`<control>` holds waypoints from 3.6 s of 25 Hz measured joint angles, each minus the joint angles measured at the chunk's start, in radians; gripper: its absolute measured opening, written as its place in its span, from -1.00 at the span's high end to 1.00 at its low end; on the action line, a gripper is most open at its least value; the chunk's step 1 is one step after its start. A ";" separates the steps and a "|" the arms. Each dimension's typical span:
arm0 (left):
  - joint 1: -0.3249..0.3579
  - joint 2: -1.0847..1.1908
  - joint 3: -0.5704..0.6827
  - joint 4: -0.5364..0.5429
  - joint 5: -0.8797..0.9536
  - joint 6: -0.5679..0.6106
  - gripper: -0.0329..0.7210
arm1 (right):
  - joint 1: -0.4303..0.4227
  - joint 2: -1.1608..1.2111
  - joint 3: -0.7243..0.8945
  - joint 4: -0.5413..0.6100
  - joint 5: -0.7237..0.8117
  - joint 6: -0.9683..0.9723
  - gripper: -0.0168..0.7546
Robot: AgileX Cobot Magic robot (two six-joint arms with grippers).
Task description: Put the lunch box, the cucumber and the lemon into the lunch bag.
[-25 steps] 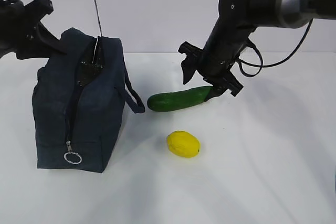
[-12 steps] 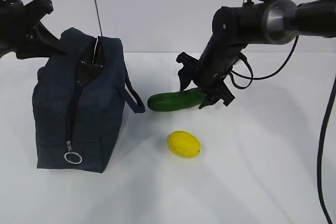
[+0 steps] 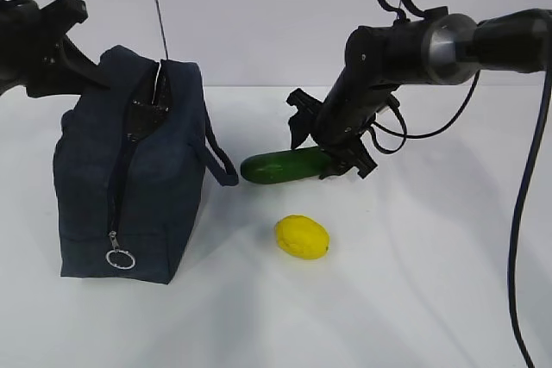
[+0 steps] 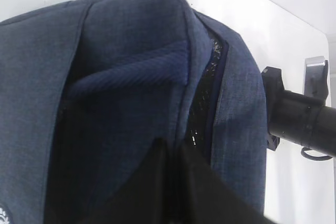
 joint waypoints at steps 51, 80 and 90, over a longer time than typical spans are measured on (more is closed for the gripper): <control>0.000 0.000 0.000 0.000 0.000 0.000 0.89 | 0.000 0.017 -0.279 0.019 0.273 -0.376 -0.04; 0.000 0.000 0.000 -0.027 -0.001 0.000 0.89 | 0.048 0.017 -0.788 0.517 0.567 -0.913 -0.03; 0.000 0.000 0.000 -0.029 -0.017 0.000 0.89 | 0.140 0.017 -0.788 0.502 0.569 -0.887 -0.03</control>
